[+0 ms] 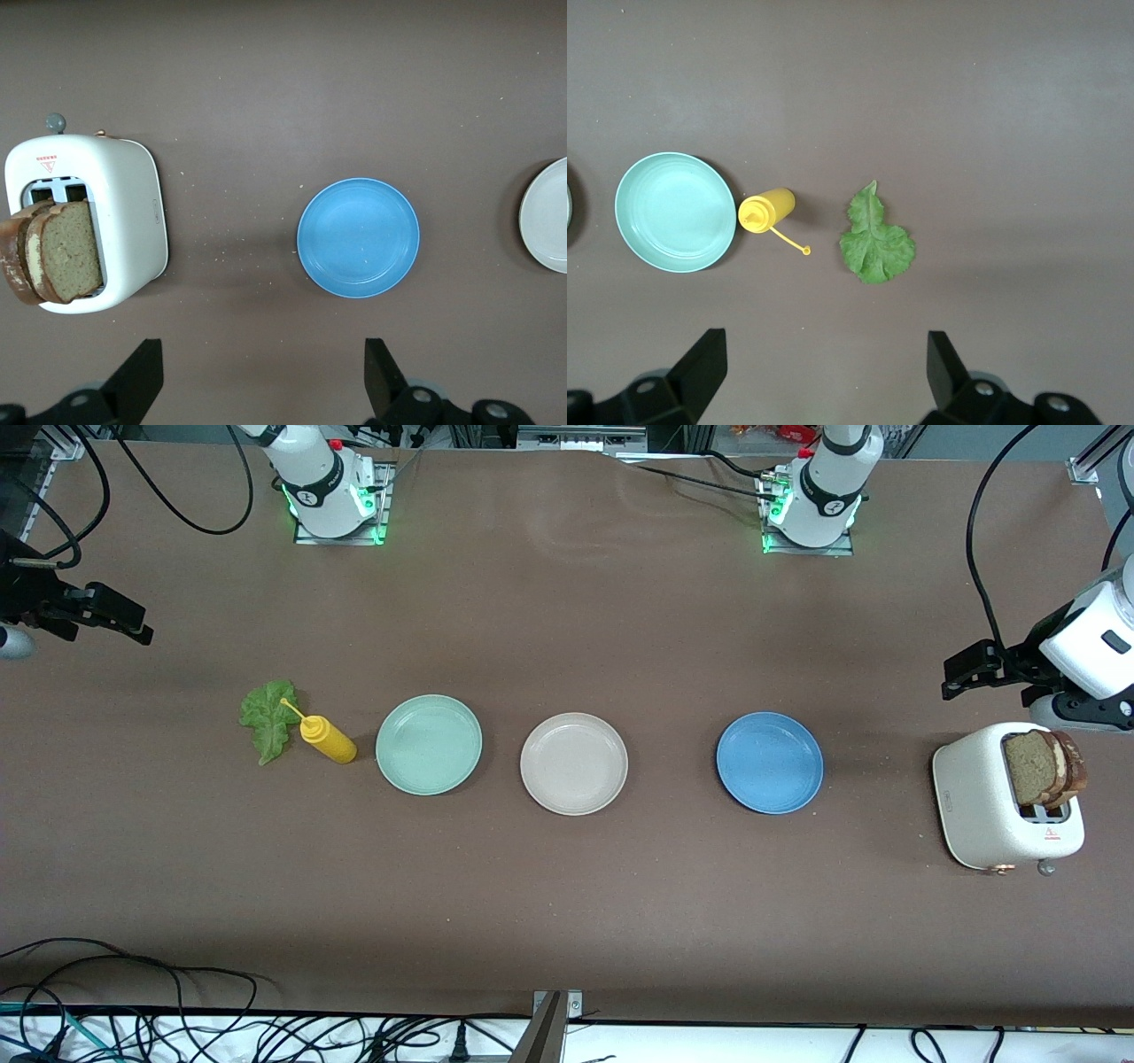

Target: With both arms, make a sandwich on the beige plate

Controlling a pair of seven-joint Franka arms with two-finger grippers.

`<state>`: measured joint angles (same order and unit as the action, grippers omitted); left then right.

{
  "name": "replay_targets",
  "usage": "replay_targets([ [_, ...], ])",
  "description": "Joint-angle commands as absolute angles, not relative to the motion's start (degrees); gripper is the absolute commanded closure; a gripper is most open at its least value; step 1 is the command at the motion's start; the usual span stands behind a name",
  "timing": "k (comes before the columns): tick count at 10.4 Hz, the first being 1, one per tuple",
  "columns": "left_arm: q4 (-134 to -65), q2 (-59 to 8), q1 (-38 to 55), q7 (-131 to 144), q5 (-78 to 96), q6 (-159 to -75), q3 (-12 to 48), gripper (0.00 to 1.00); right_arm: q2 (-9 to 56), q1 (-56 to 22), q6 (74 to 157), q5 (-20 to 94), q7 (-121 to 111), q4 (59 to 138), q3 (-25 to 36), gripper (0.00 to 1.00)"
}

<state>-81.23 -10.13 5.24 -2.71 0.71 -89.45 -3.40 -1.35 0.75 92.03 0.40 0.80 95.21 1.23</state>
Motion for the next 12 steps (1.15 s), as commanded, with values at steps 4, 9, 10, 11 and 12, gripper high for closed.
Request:
replay_targets([
  [4, -80.68, -9.93, 5.1, -3.34, 2.46, -88.59, -3.52, 0.0, -1.58, 0.97, 91.32, 1.23, 1.14, 94.75, 0.97, 0.0],
  [9, -80.6, -9.93, 5.01, -3.34, 2.46, -88.59, -3.52, 0.0, -1.49, 0.18, 92.2, 0.88, 1.14, 94.75, 0.62, 0.0],
  [10, -80.6, -9.93, 4.92, -3.43, 2.46, -88.51, -3.52, 0.0, -1.49, 0.18, 92.11, 0.88, 1.14, 94.75, 0.62, 0.0],
  [11, -80.6, -9.93, 4.66, -3.34, 2.46, -88.51, -3.52, 0.0, -1.49, 0.18, 92.2, 0.88, 1.14, 94.75, 0.62, 0.0],
  [12, -80.6, -10.02, 4.48, -3.43, 2.37, -88.59, -3.6, 0.0, -1.49, 0.18, 92.2, 0.97, 1.14, 94.75, 0.7, 0.0],
])
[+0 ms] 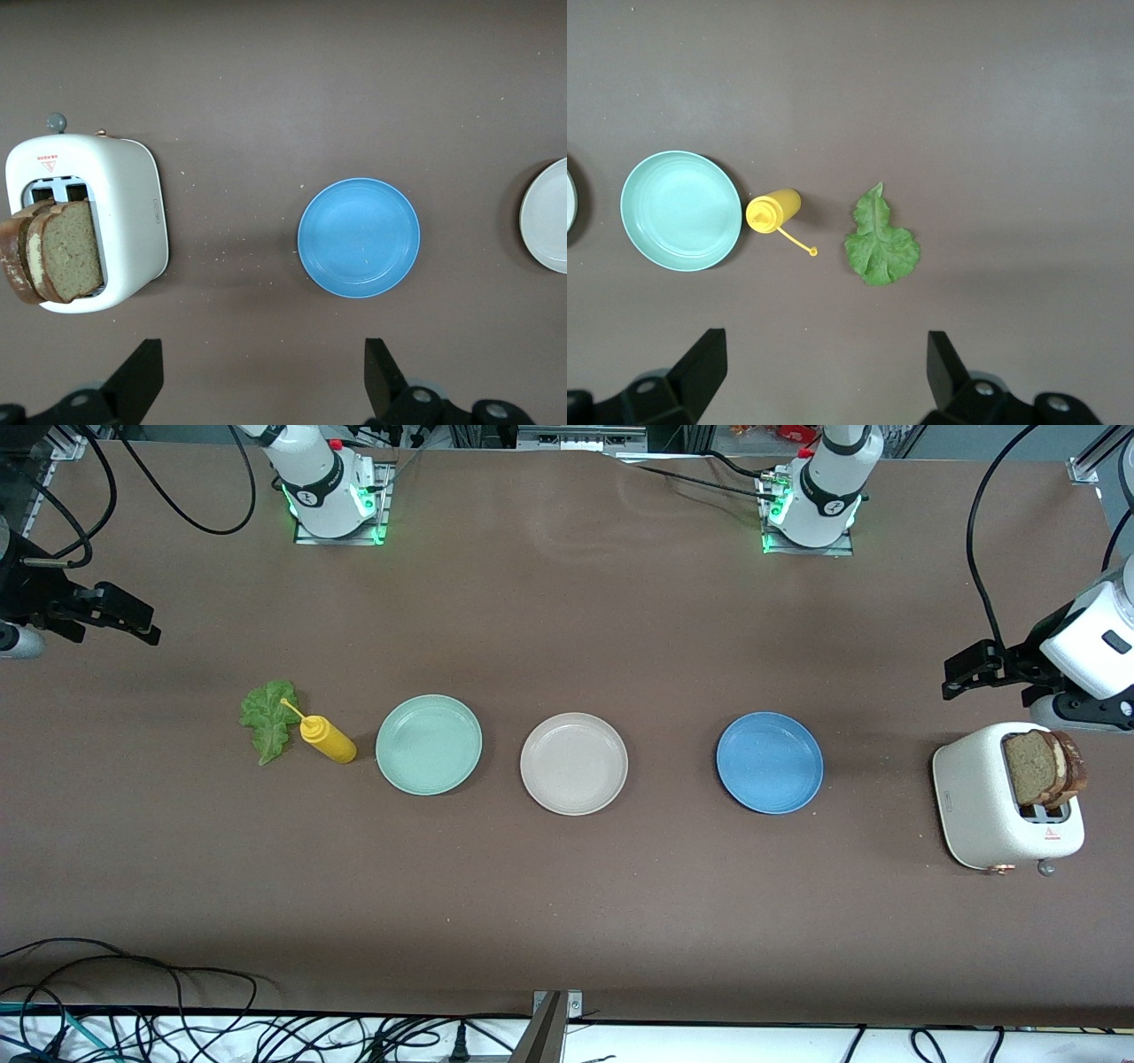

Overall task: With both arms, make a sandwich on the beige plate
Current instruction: 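Lower the open left gripper onto the outer bread slice in the toaster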

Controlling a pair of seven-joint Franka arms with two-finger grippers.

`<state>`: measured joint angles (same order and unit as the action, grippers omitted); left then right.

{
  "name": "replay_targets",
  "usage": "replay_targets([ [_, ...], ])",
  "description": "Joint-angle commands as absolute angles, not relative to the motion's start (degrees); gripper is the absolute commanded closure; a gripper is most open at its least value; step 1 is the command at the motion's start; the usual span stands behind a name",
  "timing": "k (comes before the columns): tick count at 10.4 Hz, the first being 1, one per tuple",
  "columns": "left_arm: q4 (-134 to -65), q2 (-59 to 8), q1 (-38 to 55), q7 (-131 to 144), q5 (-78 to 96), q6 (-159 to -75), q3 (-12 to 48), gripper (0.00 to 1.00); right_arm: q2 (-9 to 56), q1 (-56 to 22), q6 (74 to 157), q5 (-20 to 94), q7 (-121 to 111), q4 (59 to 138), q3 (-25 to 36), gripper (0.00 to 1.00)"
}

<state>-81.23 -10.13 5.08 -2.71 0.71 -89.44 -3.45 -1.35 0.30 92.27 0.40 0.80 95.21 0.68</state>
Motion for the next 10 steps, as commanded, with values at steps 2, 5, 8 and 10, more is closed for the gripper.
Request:
replay_targets([
  [2, -81.38, -12.99, 3.96, -3.51, 2.11, -88.42, -3.78, 0.0, -1.49, 0.26, 92.11, 1.14, 1.14, 94.75, 0.79, 0.0],
  [5, -81.39, -14.93, -1.03, -5.52, 1.49, -87.8, -4.04, 0.0, -1.49, 0.26, 91.94, 1.14, 1.14, 94.75, 0.79, 0.0],
  [8, -81.12, -18.71, -6.84, -13.35, 1.49, -88.59, -4.04, 0.0, -1.49, 0.26, 92.02, 1.14, 1.14, 94.75, 0.79, 0.0],
  [10, -81.73, -20.12, -9.3, -14.58, 1.41, -90.42, -4.04, 0.0, -1.49, 0.18, 91.85, 1.06, 1.14, 94.75, 0.7, 0.0],
])
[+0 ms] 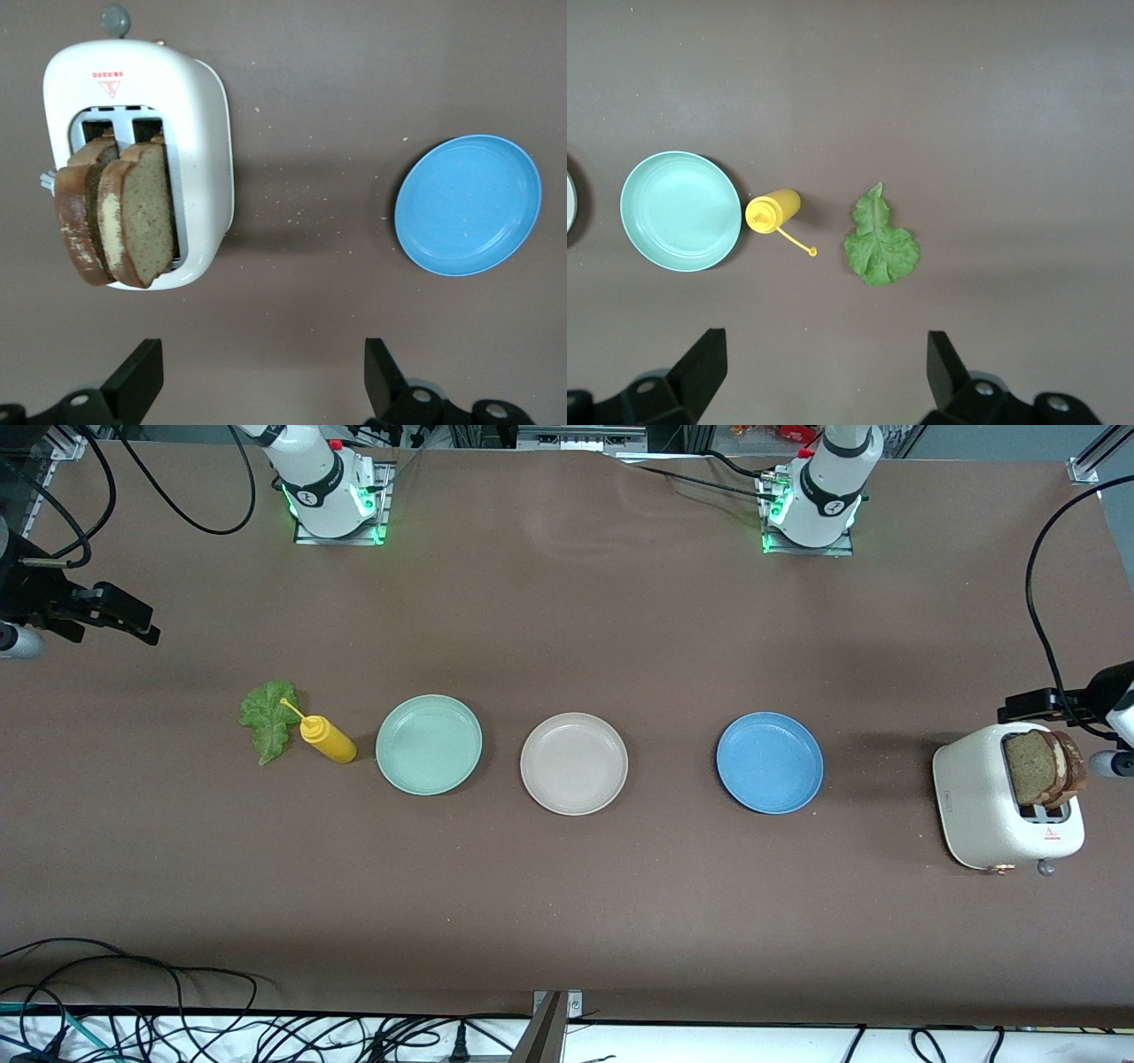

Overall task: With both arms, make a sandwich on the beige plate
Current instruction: 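Lower the open left gripper onto the outer bread slice in the toaster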

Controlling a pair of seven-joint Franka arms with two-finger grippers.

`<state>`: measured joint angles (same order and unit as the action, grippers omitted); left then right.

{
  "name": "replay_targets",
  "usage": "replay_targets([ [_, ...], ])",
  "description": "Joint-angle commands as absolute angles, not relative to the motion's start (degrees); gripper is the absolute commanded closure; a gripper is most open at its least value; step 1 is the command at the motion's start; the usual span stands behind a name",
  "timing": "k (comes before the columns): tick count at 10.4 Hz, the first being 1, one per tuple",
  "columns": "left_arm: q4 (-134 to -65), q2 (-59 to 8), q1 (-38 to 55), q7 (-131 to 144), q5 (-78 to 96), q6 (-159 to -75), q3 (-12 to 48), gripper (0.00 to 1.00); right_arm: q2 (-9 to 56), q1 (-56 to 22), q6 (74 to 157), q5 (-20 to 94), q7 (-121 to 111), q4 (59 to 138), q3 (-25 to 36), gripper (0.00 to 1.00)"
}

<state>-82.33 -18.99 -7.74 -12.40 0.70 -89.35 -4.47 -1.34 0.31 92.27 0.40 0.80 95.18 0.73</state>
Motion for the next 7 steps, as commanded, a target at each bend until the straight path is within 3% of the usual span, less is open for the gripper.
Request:
replay_targets([
  [1, -81.65, -20.82, -10.62, -16.94, 1.41, -91.57, -4.04, 0.0, -1.49, 0.18, 91.76, 1.14, 1.14, 94.75, 0.7, 0.0],
  [7, -81.74, -25.83, -12.57, -19.95, 1.41, -99.48, -4.04, 0.0, -1.49, 0.26, 91.76, 0.97, 1.14, 94.75, 0.79, 0.0],
])
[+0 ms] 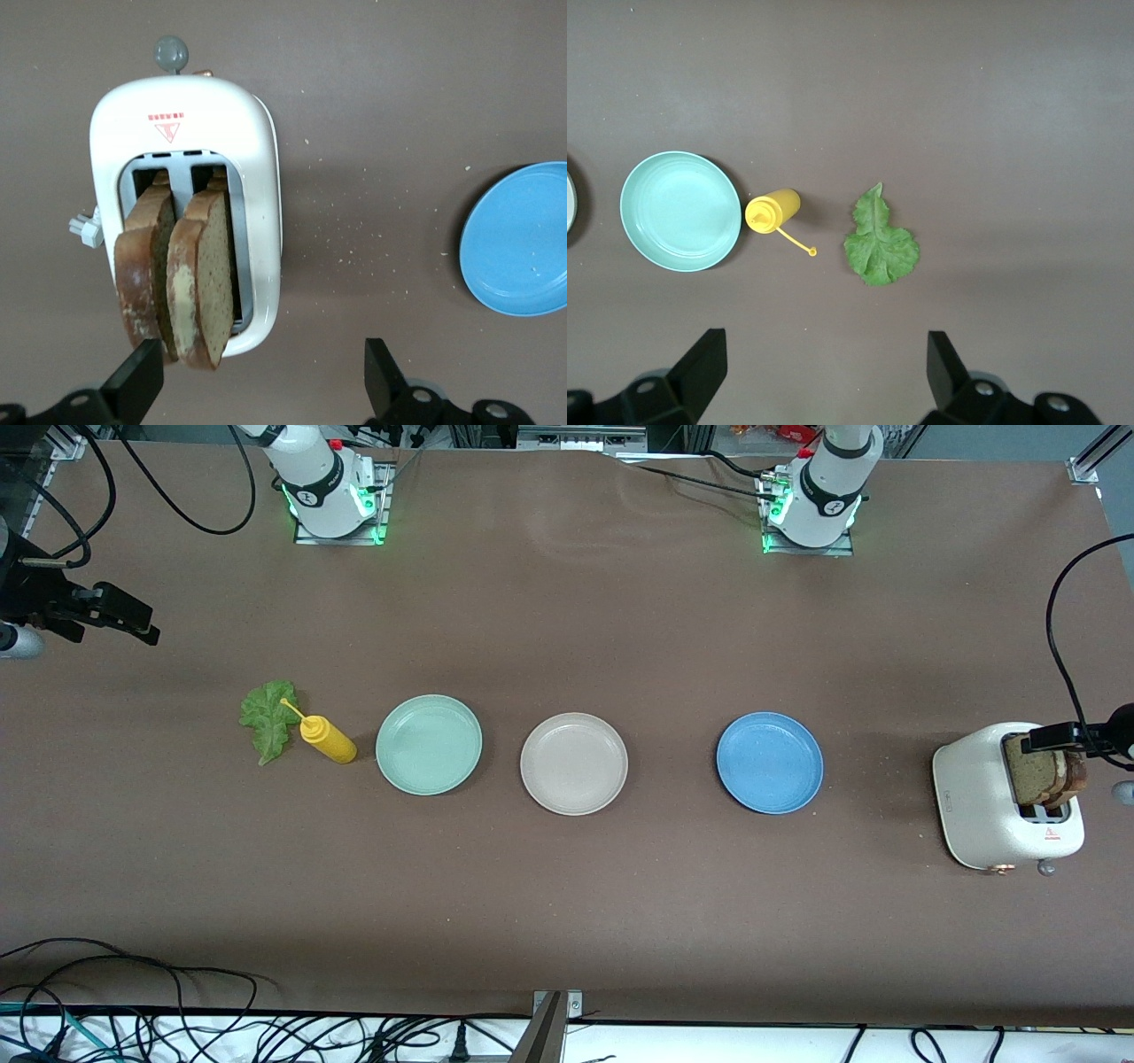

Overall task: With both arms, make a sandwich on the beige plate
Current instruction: 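Lower the open left gripper onto the outer bread slice in the toaster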

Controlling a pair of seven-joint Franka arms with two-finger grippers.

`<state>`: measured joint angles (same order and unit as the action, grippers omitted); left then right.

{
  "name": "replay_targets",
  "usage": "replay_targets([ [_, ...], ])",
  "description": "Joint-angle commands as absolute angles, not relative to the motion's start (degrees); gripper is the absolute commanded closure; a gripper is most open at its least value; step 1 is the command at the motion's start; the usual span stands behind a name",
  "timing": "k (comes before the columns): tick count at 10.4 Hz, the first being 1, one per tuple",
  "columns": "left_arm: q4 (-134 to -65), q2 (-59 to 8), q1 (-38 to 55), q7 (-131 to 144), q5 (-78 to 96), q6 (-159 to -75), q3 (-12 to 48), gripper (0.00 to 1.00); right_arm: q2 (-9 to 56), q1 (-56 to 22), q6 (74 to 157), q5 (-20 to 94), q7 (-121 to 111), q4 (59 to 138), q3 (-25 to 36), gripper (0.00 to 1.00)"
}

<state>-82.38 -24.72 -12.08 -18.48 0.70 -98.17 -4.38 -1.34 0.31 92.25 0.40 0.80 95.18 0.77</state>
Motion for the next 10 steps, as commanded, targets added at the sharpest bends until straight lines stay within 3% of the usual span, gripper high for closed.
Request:
replay_targets([
  [1, -81.74, -26.54, -12.57, -20.04, 1.41, -100.54, -4.04, 0.0, -1.49, 0.35, 91.67, 0.97, 1.06, 94.75, 0.88, 0.0],
  [10, -82.18, -29.71, -12.66, -20.04, 1.49, -105.73, -4.04, 0.0, -1.49, 0.26, 91.67, 0.97, 1.14, 94.75, 0.79, 0.0],
])
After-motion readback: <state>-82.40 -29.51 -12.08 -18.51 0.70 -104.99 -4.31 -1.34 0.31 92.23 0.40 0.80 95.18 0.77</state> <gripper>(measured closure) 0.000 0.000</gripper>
